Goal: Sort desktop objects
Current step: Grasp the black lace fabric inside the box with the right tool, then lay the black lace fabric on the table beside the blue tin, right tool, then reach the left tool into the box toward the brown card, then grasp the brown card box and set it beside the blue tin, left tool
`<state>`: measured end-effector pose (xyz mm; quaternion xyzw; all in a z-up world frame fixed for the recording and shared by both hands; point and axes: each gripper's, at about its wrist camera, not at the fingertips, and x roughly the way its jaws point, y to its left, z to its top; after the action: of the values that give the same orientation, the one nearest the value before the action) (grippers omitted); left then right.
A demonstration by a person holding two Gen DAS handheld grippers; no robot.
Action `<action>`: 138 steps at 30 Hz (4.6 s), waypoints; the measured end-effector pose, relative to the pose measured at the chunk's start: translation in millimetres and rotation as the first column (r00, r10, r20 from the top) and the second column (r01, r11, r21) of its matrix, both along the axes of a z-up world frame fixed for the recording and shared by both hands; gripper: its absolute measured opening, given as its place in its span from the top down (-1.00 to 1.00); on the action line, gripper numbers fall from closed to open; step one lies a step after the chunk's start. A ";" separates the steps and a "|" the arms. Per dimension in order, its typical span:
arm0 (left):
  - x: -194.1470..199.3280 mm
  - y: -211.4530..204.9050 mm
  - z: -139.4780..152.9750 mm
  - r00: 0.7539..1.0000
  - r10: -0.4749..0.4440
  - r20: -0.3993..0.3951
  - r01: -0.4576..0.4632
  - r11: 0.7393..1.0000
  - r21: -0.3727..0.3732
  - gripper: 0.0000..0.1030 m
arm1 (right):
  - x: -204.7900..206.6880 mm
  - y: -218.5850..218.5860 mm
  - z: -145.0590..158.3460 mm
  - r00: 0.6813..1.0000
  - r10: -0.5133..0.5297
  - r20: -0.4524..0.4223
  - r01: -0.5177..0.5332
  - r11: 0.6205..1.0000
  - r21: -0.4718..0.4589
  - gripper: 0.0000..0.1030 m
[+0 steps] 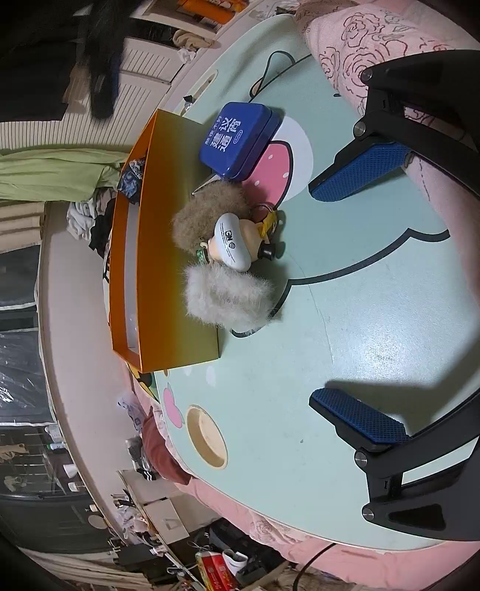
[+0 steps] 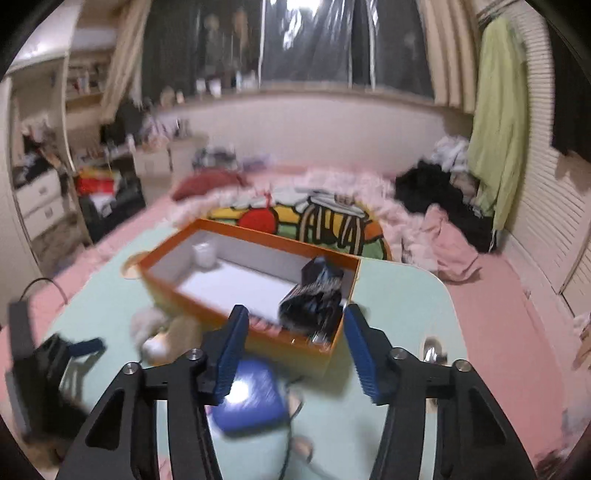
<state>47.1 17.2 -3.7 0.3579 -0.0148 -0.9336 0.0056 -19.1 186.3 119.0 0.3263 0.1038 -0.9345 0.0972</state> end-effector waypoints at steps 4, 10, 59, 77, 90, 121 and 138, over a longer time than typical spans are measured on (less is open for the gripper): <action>-0.2 0.4 0.1 1.000 0.001 0.000 -0.001 1.000 0.000 -0.96 | -64.4 -24.9 -13.3 0.997 -0.059 0.046 0.050 0.982 0.181 0.04; -1.8 0.9 -0.1 1.000 -0.003 -0.002 0.003 1.000 -0.001 -0.96 | -106.0 -31.1 -59.8 0.986 -0.099 0.131 0.055 0.950 0.307 0.61; -1.8 3.4 -0.8 1.000 -0.002 -0.002 0.002 1.000 -0.001 -0.96 | 72.8 2.6 -89.7 0.996 -0.038 0.085 0.044 0.997 -0.068 -0.97; -110.0 12.3 114.6 0.983 -0.161 0.082 0.141 0.966 0.215 -0.79 | 70.7 0.8 -89.5 0.995 -0.040 0.086 0.046 0.997 -0.068 -0.98; -254.2 122.8 37.1 0.893 -0.128 0.431 0.144 0.990 -0.004 -0.62 | 69.7 -4.0 -93.8 0.995 -0.039 0.088 0.046 0.996 -0.073 -0.98; -165.3 31.2 127.4 0.959 -0.243 0.144 0.210 0.954 0.213 -0.09 | 84.0 -13.7 -101.8 0.996 -0.041 0.084 0.047 0.996 -0.078 -0.99; -37.7 12.9 43.4 0.950 -0.284 0.126 0.252 0.942 0.220 -0.15 | 84.1 -10.7 -102.5 0.996 -0.043 0.083 0.049 0.996 -0.079 -0.99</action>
<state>9.4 30.1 39.8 0.4232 0.0307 -0.8914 -0.1593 65.0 175.6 16.6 0.3622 0.0544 -0.9258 0.0929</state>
